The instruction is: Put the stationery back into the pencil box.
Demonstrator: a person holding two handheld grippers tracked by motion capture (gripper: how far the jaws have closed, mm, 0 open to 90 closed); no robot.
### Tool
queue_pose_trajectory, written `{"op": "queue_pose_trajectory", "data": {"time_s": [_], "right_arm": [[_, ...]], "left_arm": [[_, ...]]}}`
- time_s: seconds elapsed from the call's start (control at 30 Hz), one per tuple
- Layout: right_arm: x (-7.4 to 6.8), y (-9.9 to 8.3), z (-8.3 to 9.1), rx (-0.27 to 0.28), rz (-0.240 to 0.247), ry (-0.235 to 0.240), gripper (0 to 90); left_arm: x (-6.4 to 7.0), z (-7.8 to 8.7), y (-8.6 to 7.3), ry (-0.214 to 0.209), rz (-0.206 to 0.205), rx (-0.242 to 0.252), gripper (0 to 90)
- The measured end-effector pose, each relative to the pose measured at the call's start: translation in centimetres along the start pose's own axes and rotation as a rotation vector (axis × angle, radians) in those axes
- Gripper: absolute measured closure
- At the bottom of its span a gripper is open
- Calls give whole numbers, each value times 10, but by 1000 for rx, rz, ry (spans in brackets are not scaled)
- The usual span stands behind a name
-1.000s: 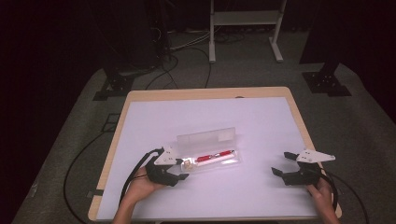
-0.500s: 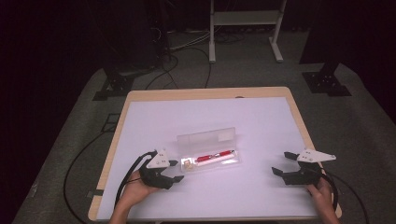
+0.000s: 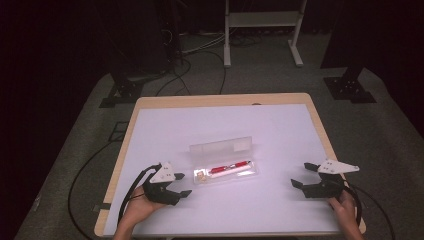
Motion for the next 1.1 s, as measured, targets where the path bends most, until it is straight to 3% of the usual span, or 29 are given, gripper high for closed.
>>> {"op": "queue_pose_trajectory", "data": {"time_s": [1.1], "right_arm": [[0, -1, -1, -10, -1, -1, 138]], "left_arm": [[-2, 18, -27, 28, 71, 26, 330]]}}
Point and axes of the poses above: each handheld gripper's, and its own axes: z roughly backward along the jaws, y roughly out of its top, x roughly to its right, the point moved 8 cm from there along -z, roughly forward along the jaws, and after that the axes turned 2 degrees about -y, right-handed, at the moved point
